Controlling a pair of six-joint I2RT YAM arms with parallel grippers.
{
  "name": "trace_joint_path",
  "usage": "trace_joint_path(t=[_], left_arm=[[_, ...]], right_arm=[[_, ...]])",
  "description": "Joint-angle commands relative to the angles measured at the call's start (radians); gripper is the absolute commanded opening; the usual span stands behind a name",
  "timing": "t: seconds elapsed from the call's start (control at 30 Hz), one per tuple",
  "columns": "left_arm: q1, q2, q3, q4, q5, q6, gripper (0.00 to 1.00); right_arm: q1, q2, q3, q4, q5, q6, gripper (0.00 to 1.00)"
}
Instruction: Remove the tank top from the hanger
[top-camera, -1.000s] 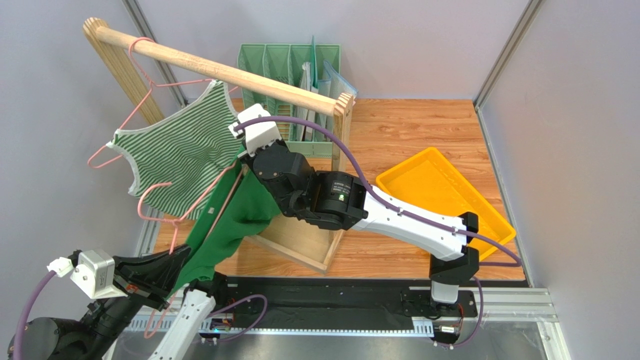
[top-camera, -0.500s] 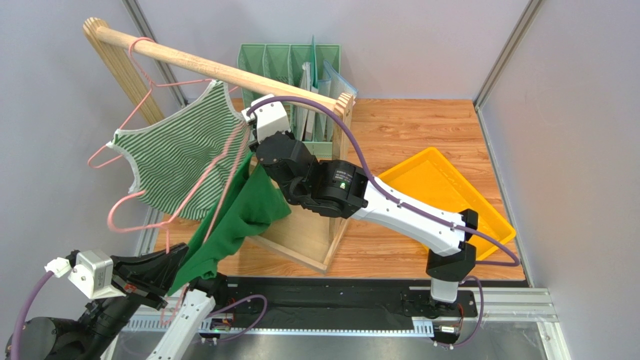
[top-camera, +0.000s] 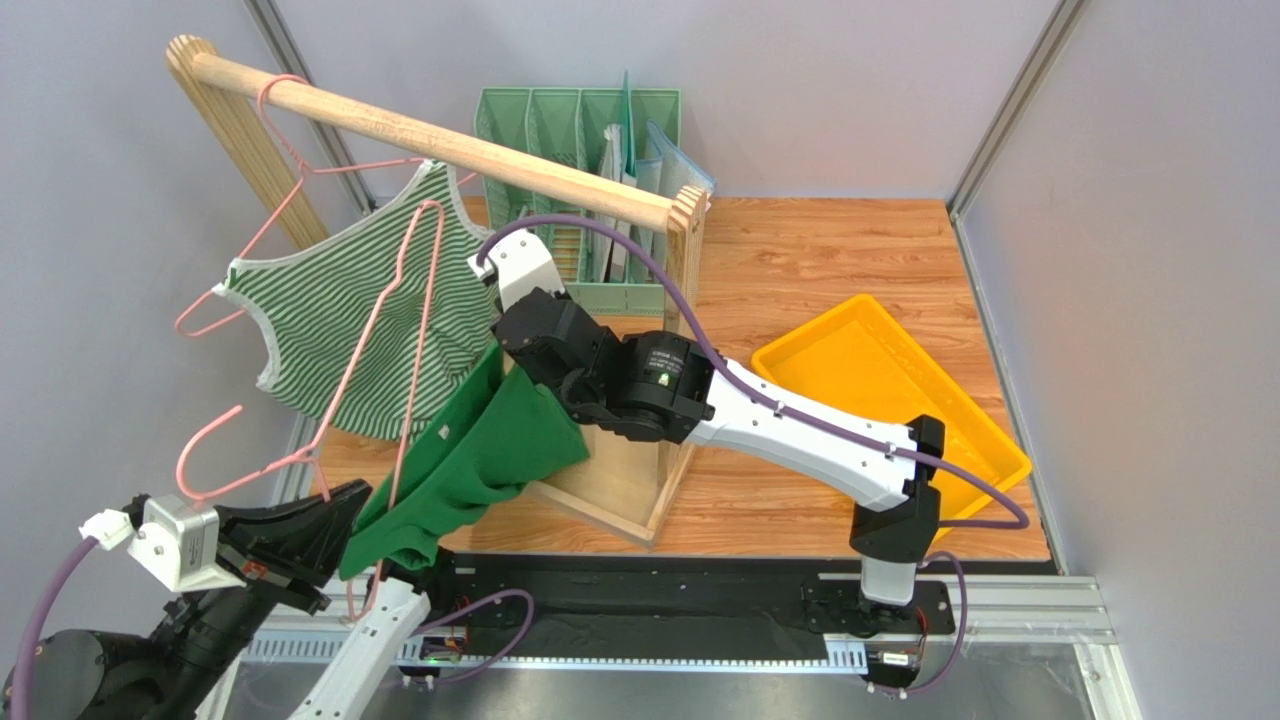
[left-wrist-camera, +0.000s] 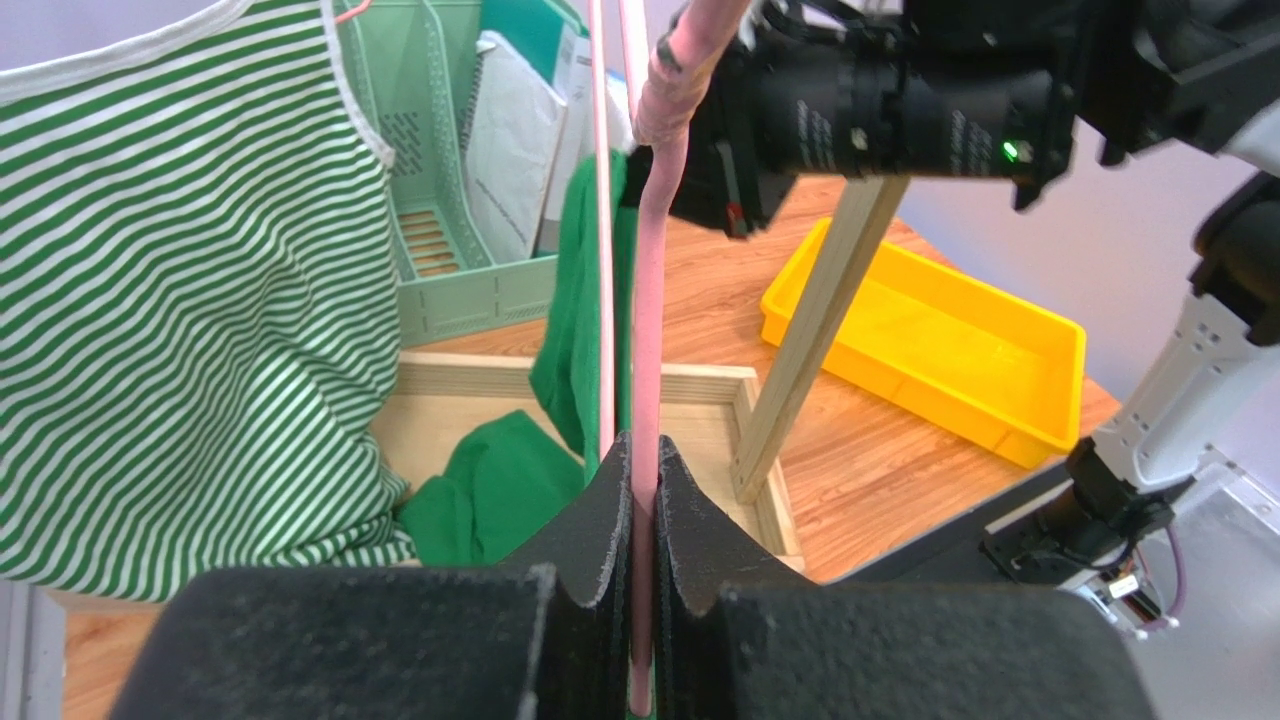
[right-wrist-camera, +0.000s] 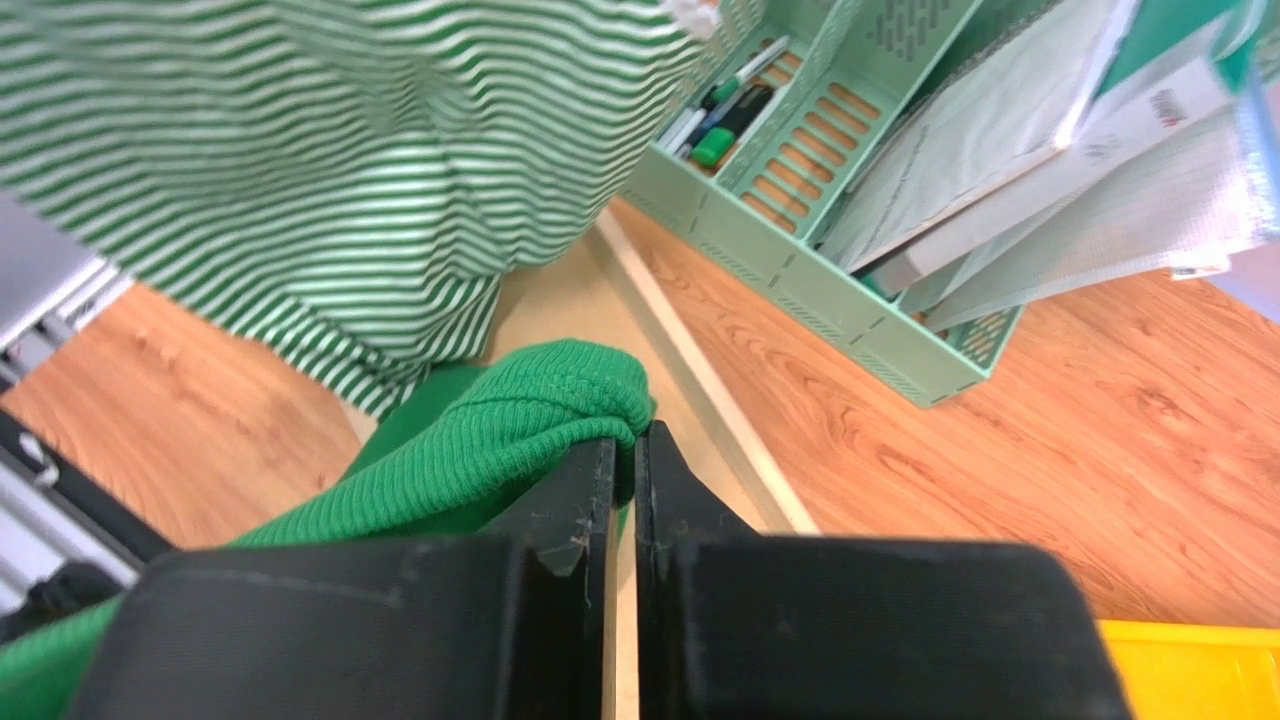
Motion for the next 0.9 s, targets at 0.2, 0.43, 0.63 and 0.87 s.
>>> trace_joint_path(t=[0.2, 0.43, 0.63, 0.87], left_arm=[[-0.003, 0.021, -0.041, 0.140, -0.096, -0.022, 0.00], [-0.003, -0.063, -0.182, 0.386, -0.200, -0.091, 0.00], [-0.003, -0.037, -0.208, 0.467, -0.239, -0.130, 0.00], [-0.005, -0.022, -0.225, 0.424, -0.265, -0.157, 0.00]], right_arm=[[0.111, -0.149, -0.159, 0.053, -0.149, -0.025, 0.00], [0.190, -0.241, -0.247, 0.075, -0.192, -0.030, 0.00], [0.196, -0.337, -0.332, 0.082, -0.165, -0.018, 0.00], [0.226, -0.491, -0.279, 0.029, -0.140, -0.090, 0.00]])
